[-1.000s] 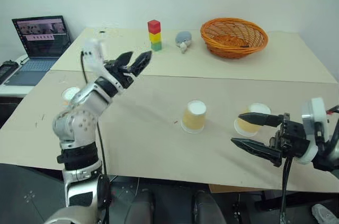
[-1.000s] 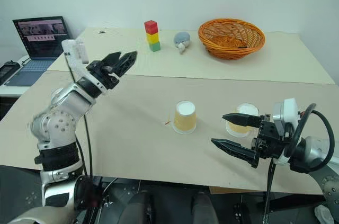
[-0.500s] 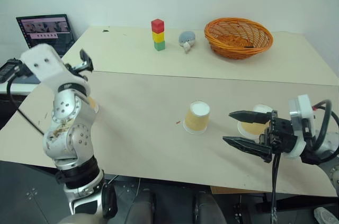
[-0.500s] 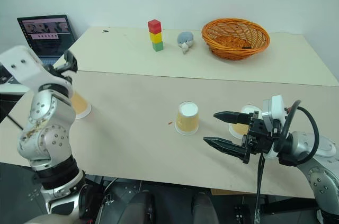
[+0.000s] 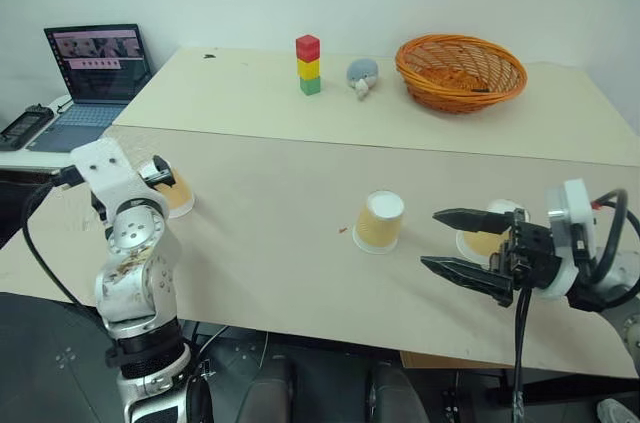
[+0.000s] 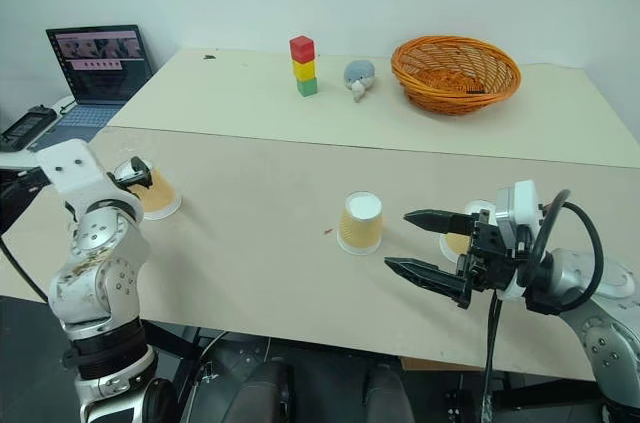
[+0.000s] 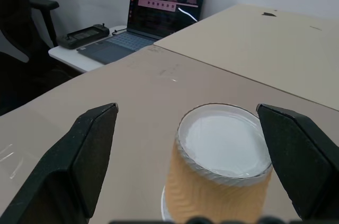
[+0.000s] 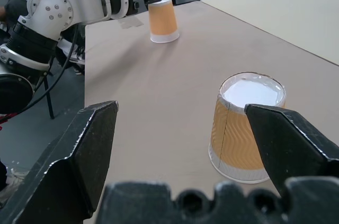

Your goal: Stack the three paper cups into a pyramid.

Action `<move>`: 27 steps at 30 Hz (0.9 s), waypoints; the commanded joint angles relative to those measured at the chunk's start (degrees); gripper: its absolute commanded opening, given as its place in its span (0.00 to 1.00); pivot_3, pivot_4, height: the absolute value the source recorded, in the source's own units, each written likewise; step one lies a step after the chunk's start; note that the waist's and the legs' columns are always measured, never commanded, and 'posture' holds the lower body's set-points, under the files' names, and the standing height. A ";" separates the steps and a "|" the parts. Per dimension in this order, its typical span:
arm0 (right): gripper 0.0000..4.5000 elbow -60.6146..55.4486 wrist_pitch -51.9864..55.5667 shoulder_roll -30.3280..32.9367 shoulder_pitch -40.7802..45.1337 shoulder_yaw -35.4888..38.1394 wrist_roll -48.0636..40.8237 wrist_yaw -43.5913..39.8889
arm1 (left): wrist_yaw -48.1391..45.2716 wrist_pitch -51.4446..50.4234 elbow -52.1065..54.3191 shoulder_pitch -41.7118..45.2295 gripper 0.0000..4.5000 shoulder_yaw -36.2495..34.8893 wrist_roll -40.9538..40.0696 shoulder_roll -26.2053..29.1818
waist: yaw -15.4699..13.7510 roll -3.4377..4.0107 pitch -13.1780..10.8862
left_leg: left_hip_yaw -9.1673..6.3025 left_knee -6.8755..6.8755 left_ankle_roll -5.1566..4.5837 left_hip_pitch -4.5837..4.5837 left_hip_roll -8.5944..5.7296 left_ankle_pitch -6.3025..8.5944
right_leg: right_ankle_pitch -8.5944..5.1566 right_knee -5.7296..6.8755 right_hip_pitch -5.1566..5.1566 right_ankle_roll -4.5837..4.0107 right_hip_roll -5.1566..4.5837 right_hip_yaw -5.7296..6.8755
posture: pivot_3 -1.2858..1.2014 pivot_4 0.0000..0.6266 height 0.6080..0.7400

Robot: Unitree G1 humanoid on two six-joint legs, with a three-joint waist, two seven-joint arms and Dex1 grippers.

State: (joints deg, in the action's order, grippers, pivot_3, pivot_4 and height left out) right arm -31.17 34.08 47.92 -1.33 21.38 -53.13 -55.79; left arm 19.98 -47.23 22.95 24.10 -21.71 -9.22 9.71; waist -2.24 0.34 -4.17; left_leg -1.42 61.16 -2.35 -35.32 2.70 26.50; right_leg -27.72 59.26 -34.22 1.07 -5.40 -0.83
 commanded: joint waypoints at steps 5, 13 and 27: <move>1.00 -2.54 -0.87 -0.29 -0.49 2.71 -1.54 1.01 | -0.73 3.53 -1.71 3.20 0.99 1.30 1.55 -0.67 | 0.03 -0.01 -0.01 | 0.00 0.00 0.00 -0.01 -0.05 0.00 | 0.00 -0.02 0.01 0.00 -0.08 -0.01 | 0.52 0.24 0.16; 1.00 -2.47 -0.74 -0.17 -0.96 3.39 -1.89 1.23 | 0.15 3.25 -1.95 2.16 0.99 1.02 3.08 -1.33 | 0.07 -0.01 -0.01 | 0.00 0.00 0.00 0.00 0.02 0.00 | 0.00 0.00 0.02 0.00 -0.01 -0.02 | 0.52 0.24 0.16; 1.00 -2.84 -0.55 0.37 -2.08 4.40 -2.52 1.67 | 0.06 3.88 -3.87 0.67 0.99 1.04 4.19 -3.34 | 0.04 -0.02 -0.01 | 0.00 0.00 0.00 0.00 0.00 0.00 | 0.00 -0.01 0.02 0.00 -0.02 -0.01 | 0.52 0.24 0.16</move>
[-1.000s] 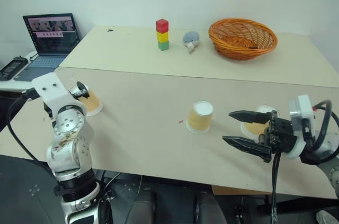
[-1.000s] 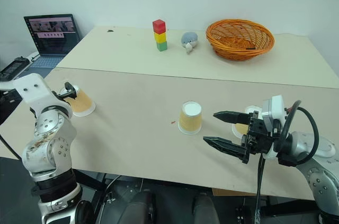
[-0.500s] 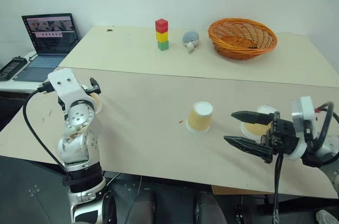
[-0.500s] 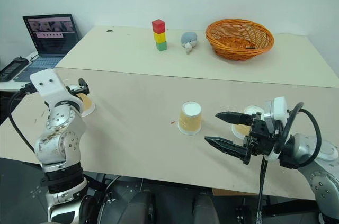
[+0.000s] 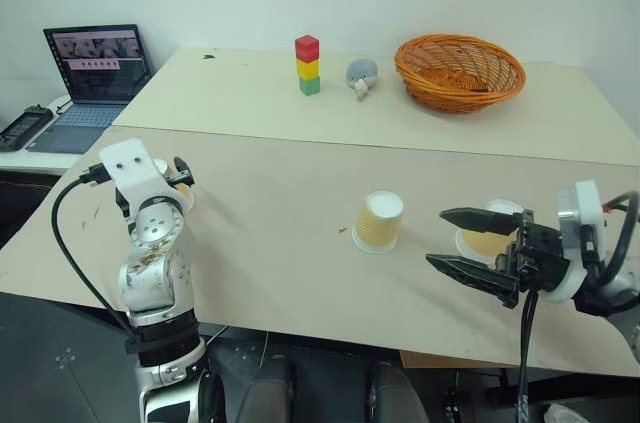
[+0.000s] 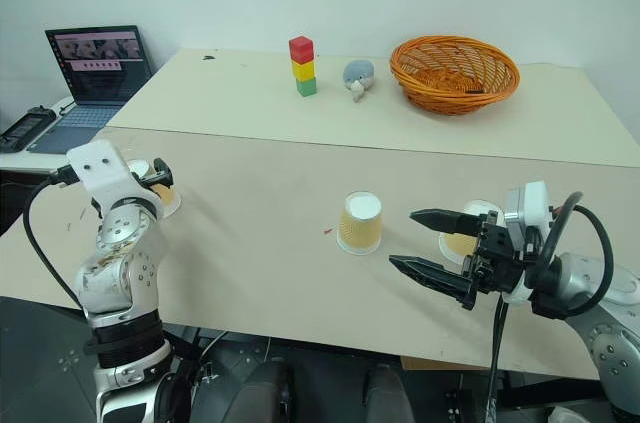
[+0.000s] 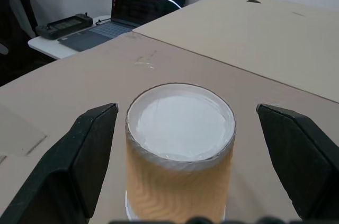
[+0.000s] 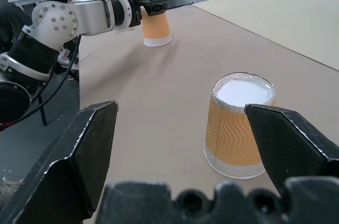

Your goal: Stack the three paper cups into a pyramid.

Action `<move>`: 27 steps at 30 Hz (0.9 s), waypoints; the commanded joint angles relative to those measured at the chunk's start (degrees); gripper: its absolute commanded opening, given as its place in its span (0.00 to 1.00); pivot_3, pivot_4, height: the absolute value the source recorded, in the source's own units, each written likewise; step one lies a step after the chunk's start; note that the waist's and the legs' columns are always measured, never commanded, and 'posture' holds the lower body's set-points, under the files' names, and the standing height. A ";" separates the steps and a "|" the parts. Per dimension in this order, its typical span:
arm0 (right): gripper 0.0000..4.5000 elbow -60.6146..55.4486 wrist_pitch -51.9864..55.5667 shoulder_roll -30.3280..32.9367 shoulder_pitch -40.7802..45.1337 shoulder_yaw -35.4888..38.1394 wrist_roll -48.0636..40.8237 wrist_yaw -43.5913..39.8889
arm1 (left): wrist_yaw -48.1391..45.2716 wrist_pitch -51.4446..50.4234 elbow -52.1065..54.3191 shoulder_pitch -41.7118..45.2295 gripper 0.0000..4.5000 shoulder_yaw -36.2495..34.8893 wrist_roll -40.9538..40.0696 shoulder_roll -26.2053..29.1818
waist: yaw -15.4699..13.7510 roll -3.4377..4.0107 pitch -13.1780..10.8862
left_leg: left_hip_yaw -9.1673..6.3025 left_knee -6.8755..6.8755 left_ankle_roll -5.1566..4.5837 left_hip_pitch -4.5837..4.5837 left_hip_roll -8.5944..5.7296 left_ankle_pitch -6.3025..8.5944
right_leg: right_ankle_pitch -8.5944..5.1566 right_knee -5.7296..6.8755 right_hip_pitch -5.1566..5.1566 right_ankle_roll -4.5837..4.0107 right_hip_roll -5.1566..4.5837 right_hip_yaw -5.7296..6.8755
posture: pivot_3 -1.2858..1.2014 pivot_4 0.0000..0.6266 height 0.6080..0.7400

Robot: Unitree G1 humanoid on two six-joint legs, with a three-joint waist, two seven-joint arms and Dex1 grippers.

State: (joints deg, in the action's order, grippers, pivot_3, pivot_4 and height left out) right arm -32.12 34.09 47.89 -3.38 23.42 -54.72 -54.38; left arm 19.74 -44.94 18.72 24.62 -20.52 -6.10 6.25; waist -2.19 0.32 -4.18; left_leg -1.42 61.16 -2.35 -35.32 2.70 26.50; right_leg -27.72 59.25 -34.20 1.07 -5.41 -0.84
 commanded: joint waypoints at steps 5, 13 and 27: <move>1.00 -1.59 -0.74 0.56 0.12 2.35 -0.72 0.21 | 0.58 2.07 -1.31 0.54 0.99 -1.08 1.06 0.09 | -0.01 0.00 0.00 | 0.00 0.00 0.00 0.00 0.00 0.00 | 0.00 0.00 0.00 0.00 0.00 0.00 | 0.52 0.24 0.16; 1.00 -1.04 -0.92 0.72 0.56 2.32 -0.46 -0.07 | 0.14 4.49 -2.34 0.49 0.77 -0.90 1.19 0.05 | -0.02 0.00 0.00 | 0.00 -0.01 0.00 0.00 0.01 0.00 | 0.00 -0.01 0.01 0.00 0.00 0.00 | 0.52 0.24 0.16; 1.00 0.12 -0.93 0.87 2.34 1.26 0.19 -0.51 | -23.24 14.41 -9.96 14.94 0.54 7.43 -7.10 6.88 | -0.13 0.00 0.00 | -0.01 -0.01 0.01 -0.03 -0.06 -0.01 | 0.00 -0.04 0.00 0.00 0.00 0.08 | 0.52 0.24 0.16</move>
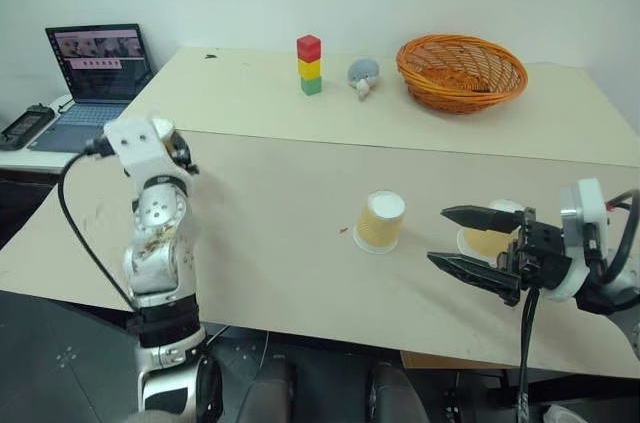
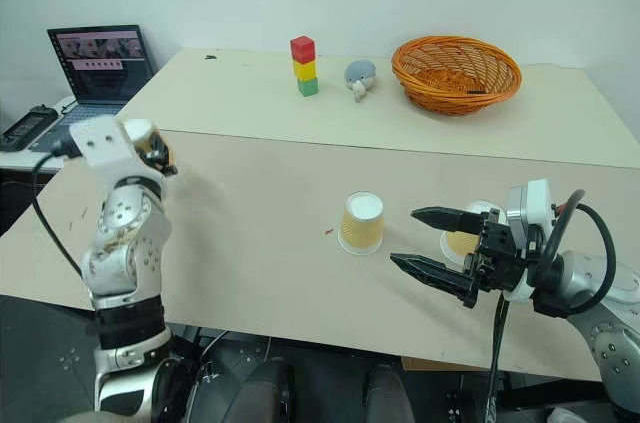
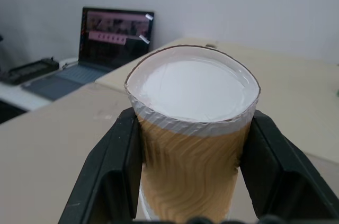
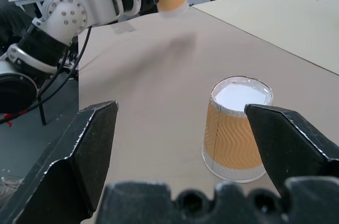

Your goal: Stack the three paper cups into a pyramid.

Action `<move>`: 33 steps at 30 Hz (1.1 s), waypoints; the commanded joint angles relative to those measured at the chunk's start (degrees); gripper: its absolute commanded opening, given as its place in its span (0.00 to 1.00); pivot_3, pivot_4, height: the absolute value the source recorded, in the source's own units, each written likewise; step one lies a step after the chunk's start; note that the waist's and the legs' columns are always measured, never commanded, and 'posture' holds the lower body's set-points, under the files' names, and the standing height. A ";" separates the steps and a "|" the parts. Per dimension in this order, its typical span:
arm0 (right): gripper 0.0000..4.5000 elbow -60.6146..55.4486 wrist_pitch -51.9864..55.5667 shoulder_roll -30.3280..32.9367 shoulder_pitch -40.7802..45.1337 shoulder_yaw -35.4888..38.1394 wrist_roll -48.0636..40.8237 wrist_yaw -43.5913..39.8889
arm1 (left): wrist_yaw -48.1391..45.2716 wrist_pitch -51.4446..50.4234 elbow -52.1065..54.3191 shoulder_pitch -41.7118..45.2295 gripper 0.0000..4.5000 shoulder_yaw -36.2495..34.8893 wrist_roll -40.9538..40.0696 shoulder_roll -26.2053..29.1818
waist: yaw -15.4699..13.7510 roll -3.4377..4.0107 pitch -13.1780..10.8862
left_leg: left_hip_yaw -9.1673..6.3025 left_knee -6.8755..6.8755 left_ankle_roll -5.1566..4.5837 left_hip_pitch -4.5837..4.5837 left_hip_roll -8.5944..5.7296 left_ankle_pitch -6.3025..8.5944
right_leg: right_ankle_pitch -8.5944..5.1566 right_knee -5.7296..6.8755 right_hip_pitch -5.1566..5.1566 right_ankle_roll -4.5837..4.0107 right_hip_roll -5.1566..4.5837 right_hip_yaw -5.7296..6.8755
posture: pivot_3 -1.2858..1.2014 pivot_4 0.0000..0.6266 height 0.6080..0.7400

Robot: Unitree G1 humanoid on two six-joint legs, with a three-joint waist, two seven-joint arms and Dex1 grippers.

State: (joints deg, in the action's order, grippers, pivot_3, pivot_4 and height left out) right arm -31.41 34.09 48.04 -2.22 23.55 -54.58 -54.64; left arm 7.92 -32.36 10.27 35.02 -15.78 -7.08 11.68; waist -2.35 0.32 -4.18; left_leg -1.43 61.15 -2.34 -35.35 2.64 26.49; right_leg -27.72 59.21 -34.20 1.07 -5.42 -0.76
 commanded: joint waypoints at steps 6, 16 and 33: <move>1.00 -1.11 -0.57 0.98 0.52 2.78 -0.44 -0.56 | -40.39 -2.99 -3.47 5.88 0.54 10.56 -18.33 8.85 | 0.62 0.04 0.02 | 0.05 -0.01 0.03 0.00 -0.08 -0.02 | 0.00 -0.03 0.00 -0.01 -0.02 0.10 | 0.52 0.24 0.16; 1.00 -1.83 -0.04 4.49 -5.07 9.92 -0.55 -3.00 | -65.36 -4.44 -8.17 7.32 0.54 16.65 -25.40 17.42 | 1.85 0.06 -0.03 | 0.04 -0.11 0.03 0.08 0.05 -0.17 | -0.04 -0.07 -0.01 -0.03 0.20 0.19 | 0.52 0.24 0.16; 1.00 -5.61 0.20 3.15 -9.36 12.80 -2.41 0.31 | -78.04 -0.80 -15.62 7.09 0.54 22.25 -20.77 21.58 | 2.08 0.07 -0.04 | 0.04 -0.21 -0.10 0.08 0.06 -0.26 | -0.05 -0.11 0.00 -0.03 0.23 0.16 | 0.52 0.24 0.16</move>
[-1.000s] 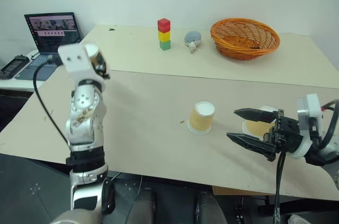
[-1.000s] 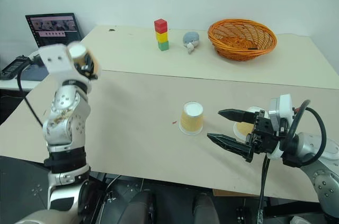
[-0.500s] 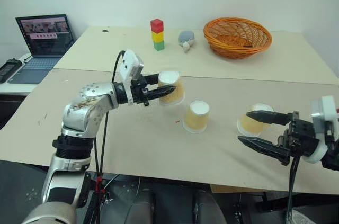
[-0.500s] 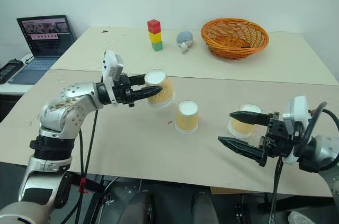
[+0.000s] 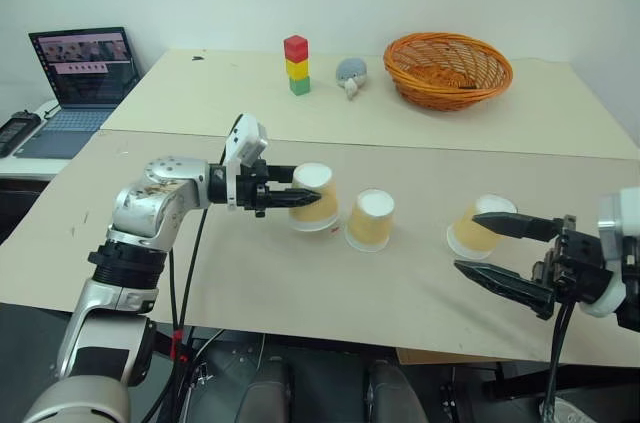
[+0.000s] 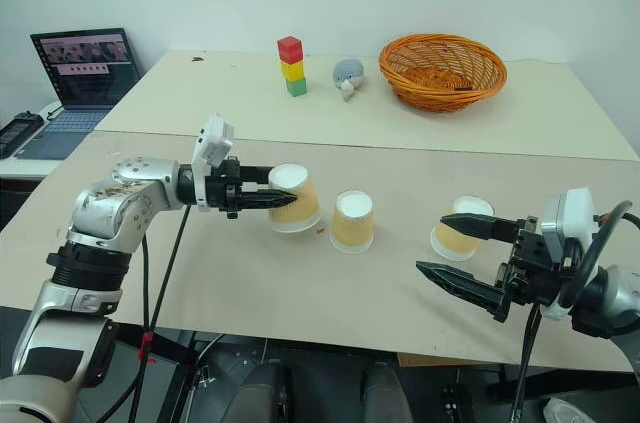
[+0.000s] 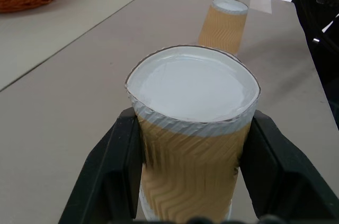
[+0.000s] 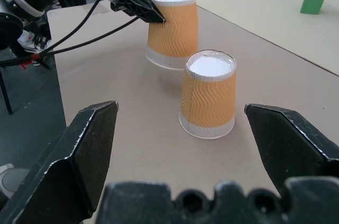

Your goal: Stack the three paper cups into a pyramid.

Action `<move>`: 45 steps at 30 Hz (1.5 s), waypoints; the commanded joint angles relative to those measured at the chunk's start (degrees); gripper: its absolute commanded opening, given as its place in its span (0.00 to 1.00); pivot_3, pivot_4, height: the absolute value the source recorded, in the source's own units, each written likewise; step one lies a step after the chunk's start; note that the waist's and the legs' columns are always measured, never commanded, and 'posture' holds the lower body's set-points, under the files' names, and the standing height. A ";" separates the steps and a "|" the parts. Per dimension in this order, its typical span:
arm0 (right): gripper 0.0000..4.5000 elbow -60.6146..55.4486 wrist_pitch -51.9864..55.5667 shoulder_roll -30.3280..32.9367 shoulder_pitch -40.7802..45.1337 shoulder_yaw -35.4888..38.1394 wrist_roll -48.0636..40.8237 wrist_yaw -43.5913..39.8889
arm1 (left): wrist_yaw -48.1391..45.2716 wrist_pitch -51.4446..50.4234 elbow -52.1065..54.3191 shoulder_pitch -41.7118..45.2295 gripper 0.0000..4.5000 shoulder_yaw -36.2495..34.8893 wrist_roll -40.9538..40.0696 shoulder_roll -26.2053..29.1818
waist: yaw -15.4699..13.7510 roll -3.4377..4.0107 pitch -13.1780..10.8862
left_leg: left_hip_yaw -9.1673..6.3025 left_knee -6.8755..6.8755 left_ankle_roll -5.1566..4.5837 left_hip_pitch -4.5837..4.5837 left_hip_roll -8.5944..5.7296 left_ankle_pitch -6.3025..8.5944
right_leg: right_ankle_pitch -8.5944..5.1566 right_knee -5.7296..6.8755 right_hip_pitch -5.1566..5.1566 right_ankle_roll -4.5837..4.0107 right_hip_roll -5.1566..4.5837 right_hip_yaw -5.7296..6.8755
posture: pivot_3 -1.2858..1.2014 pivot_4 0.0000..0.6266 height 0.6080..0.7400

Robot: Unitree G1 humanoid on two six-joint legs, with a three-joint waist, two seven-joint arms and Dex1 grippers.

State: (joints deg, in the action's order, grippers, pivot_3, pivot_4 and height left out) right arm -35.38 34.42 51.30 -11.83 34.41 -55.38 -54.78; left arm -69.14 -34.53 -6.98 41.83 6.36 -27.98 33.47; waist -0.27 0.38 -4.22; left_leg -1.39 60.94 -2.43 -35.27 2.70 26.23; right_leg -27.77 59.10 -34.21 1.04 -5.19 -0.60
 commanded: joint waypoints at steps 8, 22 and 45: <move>1.00 -2.13 -0.41 -0.44 -0.48 2.34 -1.67 0.95 | 1.66 0.83 2.63 -0.84 0.54 0.69 0.41 -3.40 | -0.06 0.00 0.00 | -0.01 -0.01 -0.01 0.00 0.02 0.00 | 0.00 0.02 0.00 0.00 0.00 -0.04 | 0.52 0.24 0.16; 1.00 -1.93 -0.37 -0.02 -0.89 3.45 -2.54 1.32 | 1.60 4.07 -0.54 -0.61 0.54 1.09 3.64 -4.11 | -0.05 0.00 0.00 | -0.01 -0.01 -0.02 0.01 0.02 0.00 | 0.00 0.02 0.00 0.00 0.02 -0.03 | 0.52 0.24 0.16; 1.00 -1.31 -0.16 0.32 -1.35 4.12 -2.97 0.95 | 13.98 -8.55 6.54 6.21 1.00 -14.94 -13.78 -9.88 | -0.24 -0.06 -0.03 | -0.02 -0.01 -0.02 -0.02 0.05 -0.01 | 0.00 0.02 0.00 0.01 0.00 -0.09 | 0.52 0.24 0.16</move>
State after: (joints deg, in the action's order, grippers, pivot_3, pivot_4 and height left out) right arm -35.73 34.42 51.10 -13.79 36.56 -57.38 -53.65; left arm -57.36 -39.35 -4.56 45.30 -3.89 -35.79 23.20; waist -0.51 0.33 -4.26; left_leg -1.42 60.94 -2.45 -35.29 2.75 26.22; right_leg -27.77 59.12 -34.20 1.05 -5.19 -0.71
